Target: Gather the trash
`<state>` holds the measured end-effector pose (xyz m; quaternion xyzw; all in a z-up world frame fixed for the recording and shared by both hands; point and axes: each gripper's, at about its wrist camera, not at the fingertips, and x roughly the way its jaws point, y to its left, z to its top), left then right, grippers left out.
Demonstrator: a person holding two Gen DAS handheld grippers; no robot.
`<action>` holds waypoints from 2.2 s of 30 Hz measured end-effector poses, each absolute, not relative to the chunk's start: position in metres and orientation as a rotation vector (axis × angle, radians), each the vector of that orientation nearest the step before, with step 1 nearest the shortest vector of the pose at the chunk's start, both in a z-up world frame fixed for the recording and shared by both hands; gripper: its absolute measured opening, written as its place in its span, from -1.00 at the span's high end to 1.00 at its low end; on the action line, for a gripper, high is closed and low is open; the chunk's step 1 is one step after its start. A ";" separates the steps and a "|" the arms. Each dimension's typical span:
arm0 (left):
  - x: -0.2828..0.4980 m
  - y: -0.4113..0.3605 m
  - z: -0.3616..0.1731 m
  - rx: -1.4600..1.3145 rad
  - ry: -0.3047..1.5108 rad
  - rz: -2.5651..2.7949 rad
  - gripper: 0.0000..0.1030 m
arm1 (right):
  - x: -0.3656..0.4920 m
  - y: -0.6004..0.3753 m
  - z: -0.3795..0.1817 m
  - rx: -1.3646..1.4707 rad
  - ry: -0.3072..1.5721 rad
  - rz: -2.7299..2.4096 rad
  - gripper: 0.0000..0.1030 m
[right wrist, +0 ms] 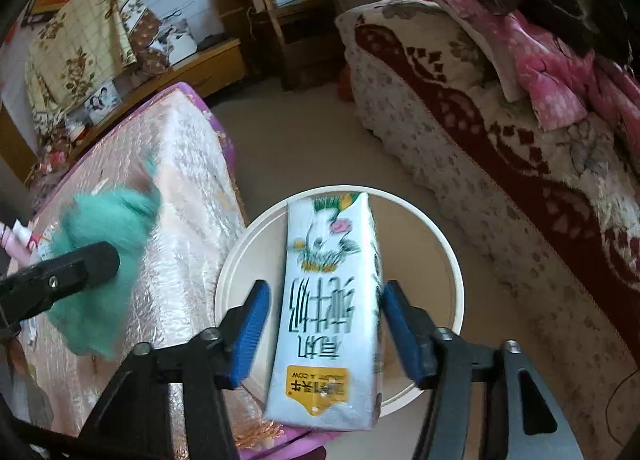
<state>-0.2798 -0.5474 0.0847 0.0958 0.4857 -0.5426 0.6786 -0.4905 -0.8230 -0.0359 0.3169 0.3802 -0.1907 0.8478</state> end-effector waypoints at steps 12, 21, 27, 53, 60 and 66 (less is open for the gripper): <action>-0.276 -0.517 0.095 0.295 0.974 -1.108 -0.12 | -0.486 -0.805 -0.028 0.624 0.783 -0.387 -0.43; -0.262 -0.464 0.103 0.310 0.916 -1.004 -0.12 | -0.469 -0.769 -0.009 0.576 0.774 -0.325 -0.43; -0.250 -0.417 0.108 0.300 0.903 -0.948 -0.12 | -0.452 -0.738 0.014 0.542 0.758 -0.262 -0.43; -0.222 -0.206 0.051 0.275 1.112 -0.714 -0.12 | -0.359 -0.559 0.067 0.334 0.789 0.075 -0.44; -0.165 -0.167 0.048 0.194 1.081 -0.577 -0.11 | -0.346 -0.534 0.068 0.323 0.804 0.122 -0.44; -0.104 -0.123 0.052 0.015 1.096 -0.444 -0.11 | -0.337 -0.512 0.073 0.315 0.808 0.171 -0.44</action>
